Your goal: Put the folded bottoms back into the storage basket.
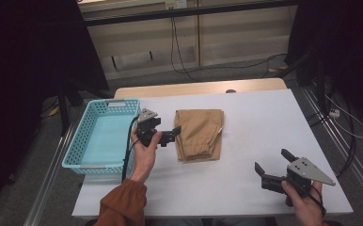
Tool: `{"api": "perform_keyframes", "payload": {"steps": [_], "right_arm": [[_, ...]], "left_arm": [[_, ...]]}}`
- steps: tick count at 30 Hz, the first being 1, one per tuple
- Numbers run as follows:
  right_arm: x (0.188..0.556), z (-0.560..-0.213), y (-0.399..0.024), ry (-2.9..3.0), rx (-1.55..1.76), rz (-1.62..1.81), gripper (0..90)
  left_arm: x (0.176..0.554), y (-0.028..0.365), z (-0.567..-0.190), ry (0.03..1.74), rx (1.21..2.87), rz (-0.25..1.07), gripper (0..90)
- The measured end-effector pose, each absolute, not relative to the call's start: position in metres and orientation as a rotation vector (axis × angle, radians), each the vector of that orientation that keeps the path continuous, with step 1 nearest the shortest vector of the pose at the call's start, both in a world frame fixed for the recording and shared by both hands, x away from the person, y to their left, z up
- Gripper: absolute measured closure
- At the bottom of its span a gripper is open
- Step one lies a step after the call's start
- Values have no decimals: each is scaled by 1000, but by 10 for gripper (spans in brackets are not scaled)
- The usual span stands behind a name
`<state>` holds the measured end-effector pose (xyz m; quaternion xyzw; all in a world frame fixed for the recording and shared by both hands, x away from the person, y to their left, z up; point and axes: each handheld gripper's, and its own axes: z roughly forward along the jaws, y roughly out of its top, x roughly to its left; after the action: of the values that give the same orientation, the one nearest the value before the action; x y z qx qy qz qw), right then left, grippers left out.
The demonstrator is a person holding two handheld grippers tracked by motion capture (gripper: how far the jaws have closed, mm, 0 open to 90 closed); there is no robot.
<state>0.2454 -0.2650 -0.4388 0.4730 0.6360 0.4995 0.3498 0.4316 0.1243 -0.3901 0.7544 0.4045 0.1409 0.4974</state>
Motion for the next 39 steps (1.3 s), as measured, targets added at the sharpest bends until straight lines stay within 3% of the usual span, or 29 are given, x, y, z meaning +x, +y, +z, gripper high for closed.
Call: {"api": "perform_keyframes", "payload": {"steps": [9, 17, 23, 24, 29, 32, 37, 39], "right_arm": [[245, -439, -264, 1653, 1223, 1300, 6], [246, -440, -263, 1671, 1226, 1294, 6], [246, -440, -263, 1672, 1225, 1295, 6], [246, -440, -263, 1676, 1224, 1294, 4], [246, -440, -263, 1678, 1222, 1294, 4], [246, -440, -263, 1680, 1222, 1293, 4], [246, -440, -263, 1684, 1221, 1294, 3], [246, -440, -262, 1686, 1219, 1296, 3]], "left_arm": [[439, 109, -383, 980, 1869, 301, 72], [457, 106, -398, 1020, 1947, 314, 72], [470, 103, -412, 1156, 1997, 200, 76], [471, 101, -416, 1159, 2017, 192, 104], [477, 100, -425, 1166, 2019, 154, 79], [478, 99, -427, 1168, 2017, 133, 115], [484, 98, -434, 1185, 2033, 121, 303], [487, 97, -440, 1220, 2038, 120, 313]]}}
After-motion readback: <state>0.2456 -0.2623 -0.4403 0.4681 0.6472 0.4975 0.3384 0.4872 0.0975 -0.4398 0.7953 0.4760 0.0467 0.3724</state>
